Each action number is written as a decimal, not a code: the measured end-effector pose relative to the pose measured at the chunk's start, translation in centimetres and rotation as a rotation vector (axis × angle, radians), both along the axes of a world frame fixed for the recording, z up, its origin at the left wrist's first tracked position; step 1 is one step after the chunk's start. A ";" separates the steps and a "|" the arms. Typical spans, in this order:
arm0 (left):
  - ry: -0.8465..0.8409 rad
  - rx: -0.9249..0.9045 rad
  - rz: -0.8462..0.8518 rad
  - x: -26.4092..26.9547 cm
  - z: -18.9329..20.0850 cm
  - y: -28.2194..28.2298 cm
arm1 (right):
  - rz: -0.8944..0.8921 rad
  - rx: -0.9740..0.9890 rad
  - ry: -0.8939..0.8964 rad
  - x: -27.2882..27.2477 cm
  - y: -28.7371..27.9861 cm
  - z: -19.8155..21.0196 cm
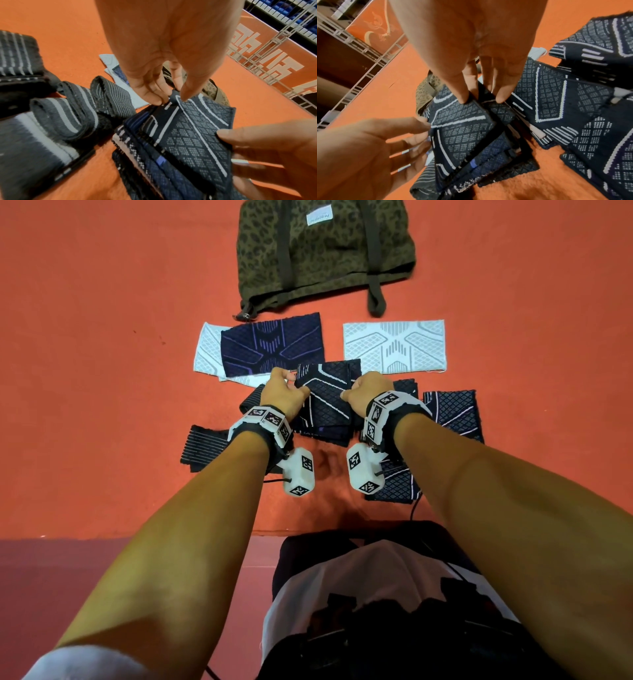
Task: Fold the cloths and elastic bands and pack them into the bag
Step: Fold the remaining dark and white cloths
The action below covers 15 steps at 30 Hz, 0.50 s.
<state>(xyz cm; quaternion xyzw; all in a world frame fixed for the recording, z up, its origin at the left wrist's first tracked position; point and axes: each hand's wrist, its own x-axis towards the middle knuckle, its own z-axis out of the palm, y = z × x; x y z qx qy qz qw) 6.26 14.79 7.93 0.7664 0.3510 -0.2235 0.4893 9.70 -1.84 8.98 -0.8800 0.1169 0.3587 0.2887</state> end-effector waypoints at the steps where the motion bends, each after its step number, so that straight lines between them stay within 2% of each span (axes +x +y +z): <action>1: 0.011 0.008 0.009 0.1 -0.4 0.1 | 0.005 -0.014 -0.008 0.0 0.1 0.1; 3: 0.023 0.004 0.027 0.2 -0.9 0.4 | 0.007 -0.033 -0.021 -0.1 0.2 0.5; 11: -0.011 -0.185 0.042 0.8 1.2 -1.4 | -0.107 -0.012 -0.007 0.0 -0.8 2.1; 15: -0.022 -0.226 0.030 1.6 1.7 -3.0 | -0.099 -0.013 0.022 0.3 -2.5 2.8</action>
